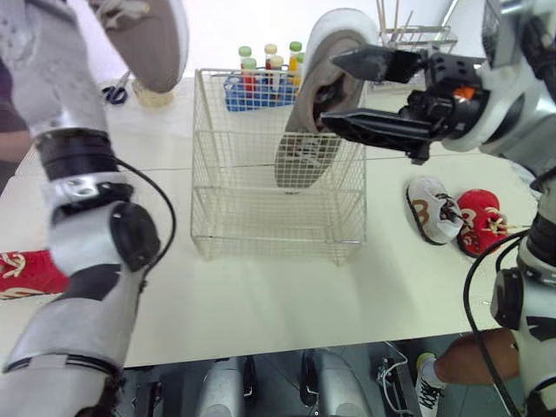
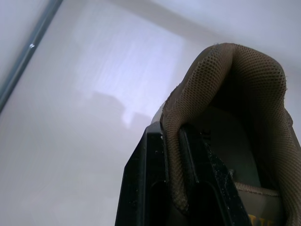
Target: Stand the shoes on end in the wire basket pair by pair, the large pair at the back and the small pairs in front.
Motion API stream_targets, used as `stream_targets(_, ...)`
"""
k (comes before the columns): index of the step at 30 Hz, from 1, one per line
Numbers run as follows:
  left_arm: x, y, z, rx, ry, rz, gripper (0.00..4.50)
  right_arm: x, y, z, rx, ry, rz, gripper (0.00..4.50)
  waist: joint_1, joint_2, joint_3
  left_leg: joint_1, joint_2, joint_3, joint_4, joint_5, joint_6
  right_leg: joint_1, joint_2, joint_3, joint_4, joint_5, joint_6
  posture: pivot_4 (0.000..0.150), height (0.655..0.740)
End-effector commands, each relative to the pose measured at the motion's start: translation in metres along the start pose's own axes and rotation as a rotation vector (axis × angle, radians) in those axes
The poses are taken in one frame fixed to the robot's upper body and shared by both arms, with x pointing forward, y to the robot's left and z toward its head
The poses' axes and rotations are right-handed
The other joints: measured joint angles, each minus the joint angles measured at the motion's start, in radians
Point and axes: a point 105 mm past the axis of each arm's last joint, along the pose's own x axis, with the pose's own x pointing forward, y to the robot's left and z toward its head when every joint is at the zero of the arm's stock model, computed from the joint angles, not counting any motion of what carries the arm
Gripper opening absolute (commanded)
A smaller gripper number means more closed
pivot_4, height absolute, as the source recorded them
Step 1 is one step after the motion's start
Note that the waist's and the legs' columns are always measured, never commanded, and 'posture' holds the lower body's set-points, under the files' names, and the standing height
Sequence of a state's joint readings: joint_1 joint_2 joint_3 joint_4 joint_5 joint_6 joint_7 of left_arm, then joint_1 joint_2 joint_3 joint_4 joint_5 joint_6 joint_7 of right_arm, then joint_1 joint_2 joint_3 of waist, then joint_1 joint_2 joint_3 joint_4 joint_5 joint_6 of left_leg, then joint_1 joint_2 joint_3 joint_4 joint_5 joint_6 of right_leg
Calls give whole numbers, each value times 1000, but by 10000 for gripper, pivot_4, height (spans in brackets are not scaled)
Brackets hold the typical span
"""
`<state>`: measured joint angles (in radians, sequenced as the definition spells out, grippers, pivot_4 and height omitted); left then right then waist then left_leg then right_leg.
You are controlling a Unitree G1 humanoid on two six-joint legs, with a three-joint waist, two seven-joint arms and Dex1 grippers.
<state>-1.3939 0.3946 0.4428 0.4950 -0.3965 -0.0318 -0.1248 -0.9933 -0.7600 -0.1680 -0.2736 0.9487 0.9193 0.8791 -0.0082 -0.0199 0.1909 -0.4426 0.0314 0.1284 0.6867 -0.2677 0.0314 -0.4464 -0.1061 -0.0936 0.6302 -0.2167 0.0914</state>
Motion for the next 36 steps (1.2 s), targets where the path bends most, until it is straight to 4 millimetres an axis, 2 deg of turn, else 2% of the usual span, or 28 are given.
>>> stream_targets(1,3,-40,51,-20,-202,-114,148,-7,3,9,-37,-12,-19,45000,0,0,0,0,0,0,0,0,0,0,0,0,0,0,0,1500,7400)
stream_targets(6,-10,-92,45,-25,-239,-284,148,-10,4,10,-40,-7,-39,45000,1,0,0,2,0,0,1,0,0,1,0,0,0,0,0,1500,7400)
stream_targets(10,-29,-109,24,4,-247,-337,148,-11,5,9,-43,-2,-53,45000,10,0,0,2,0,0,3,0,0,2,0,0,0,0,0,1500,7400)
stream_targets(13,-45,-113,8,45,-256,-354,148,-12,7,9,-47,2,-66,45000,18,0,0,2,0,0,6,0,1,3,1,0,0,0,0,1500,7400)
stream_targets(17,-62,-109,-12,99,-258,-332,148,-14,9,10,-49,3,-79,45000,21,0,0,1,1,-1,8,-1,1,3,1,0,1,1,-1,1500,7400)
stream_targets(26,-80,-117,-24,123,-334,-367,148,-15,11,10,-55,9,-92,45000,24,0,0,0,1,-1,12,-3,6,4,0,0,0,1,0,1500,7400)
stream_targets(36,-103,-116,-52,192,-338,-360,148,-14,12,11,-58,14,-94,45000,22,0,0,0,1,0,12,-4,7,4,0,0,0,2,1,1500,7400)
